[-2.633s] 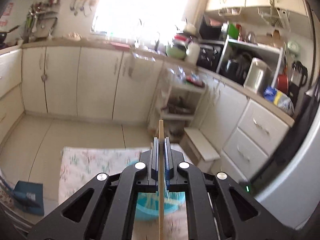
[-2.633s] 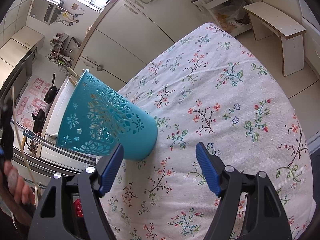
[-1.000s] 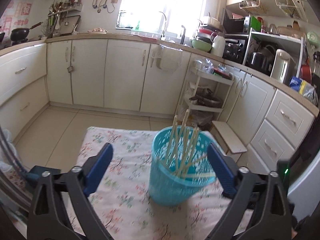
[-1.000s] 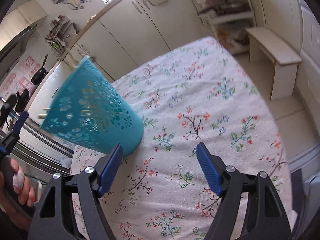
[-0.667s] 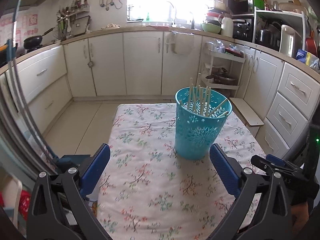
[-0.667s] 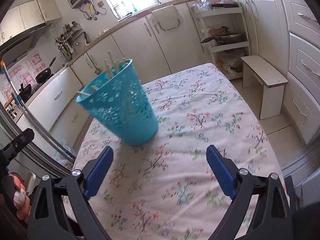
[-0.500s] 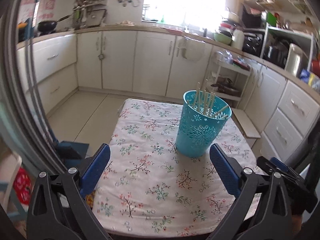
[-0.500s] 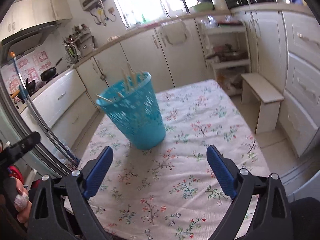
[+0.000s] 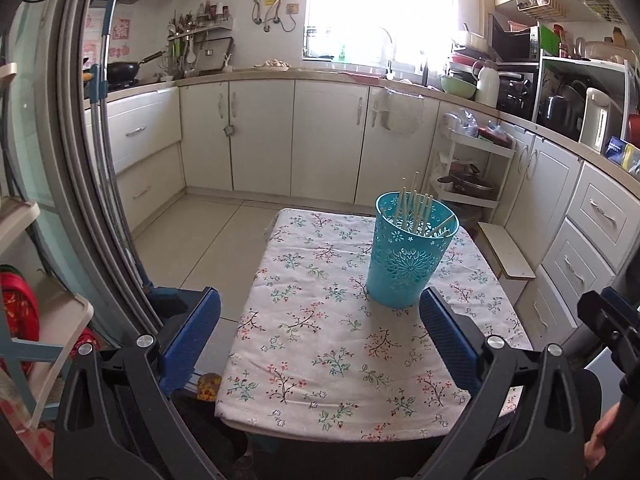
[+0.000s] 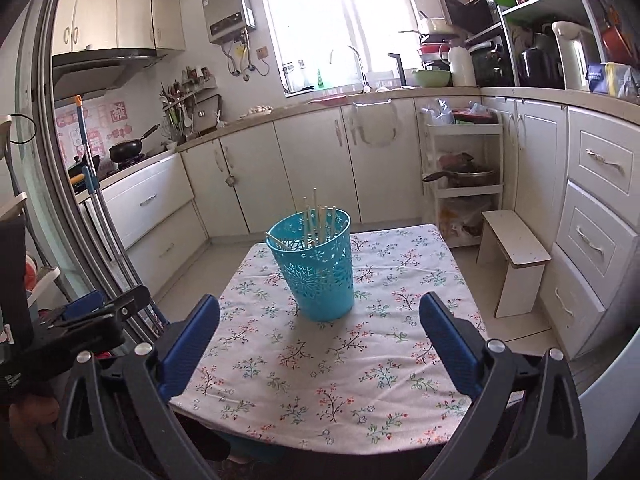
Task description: Organize utensils
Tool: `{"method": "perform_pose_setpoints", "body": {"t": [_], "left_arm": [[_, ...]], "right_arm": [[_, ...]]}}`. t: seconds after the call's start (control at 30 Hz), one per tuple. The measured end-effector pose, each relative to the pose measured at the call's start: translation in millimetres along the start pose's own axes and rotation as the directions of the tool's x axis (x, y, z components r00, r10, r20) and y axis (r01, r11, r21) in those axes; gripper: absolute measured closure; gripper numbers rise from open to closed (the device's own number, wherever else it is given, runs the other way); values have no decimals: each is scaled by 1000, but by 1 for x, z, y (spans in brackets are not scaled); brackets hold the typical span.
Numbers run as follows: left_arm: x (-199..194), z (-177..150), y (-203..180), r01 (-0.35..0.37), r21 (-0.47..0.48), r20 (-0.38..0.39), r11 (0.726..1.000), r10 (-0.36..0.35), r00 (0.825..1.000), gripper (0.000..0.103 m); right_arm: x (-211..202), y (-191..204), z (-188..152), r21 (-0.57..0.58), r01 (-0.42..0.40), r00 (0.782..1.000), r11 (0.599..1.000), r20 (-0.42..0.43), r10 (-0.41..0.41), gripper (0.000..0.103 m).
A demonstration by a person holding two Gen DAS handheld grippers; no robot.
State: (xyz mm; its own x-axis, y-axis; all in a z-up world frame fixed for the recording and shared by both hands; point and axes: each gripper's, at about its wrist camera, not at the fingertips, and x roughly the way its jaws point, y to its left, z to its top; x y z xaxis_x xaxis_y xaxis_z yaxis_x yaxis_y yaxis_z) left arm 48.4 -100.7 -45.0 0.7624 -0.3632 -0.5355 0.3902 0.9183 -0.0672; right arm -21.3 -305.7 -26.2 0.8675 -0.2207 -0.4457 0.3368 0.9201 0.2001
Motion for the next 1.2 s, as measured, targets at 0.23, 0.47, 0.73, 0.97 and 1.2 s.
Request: {"method": "perform_pose_setpoints", "body": {"t": [0.23, 0.47, 0.73, 0.97, 1.2], "left_arm": [[-17, -4, -1, -14, 6, -7, 1000, 15, 1000, 7], [-28, -9, -5, -37, 20, -4, 999, 37, 999, 7], [-34, -11, -6, -39, 25, -14, 999, 40, 999, 7], [-32, -12, -5, -55, 21, -38, 998, 56, 998, 7], [-34, -13, -9, -60, 53, -30, 997, 61, 998, 7]], "right_arm": [[-18, 11, -7, 6, 6, 1000, 1000, 2, -6, 7], [-27, 13, -10, 25, 11, 999, 1000, 30, -11, 7], [-28, 16, -13, 11, 12, 1000, 1000, 25, -12, 7], [-29, 19, -15, 8, 6, 1000, 1000, 16, -6, 7], [-26, 19, -15, 4, 2, 1000, 1000, 6, -2, 7]]}}
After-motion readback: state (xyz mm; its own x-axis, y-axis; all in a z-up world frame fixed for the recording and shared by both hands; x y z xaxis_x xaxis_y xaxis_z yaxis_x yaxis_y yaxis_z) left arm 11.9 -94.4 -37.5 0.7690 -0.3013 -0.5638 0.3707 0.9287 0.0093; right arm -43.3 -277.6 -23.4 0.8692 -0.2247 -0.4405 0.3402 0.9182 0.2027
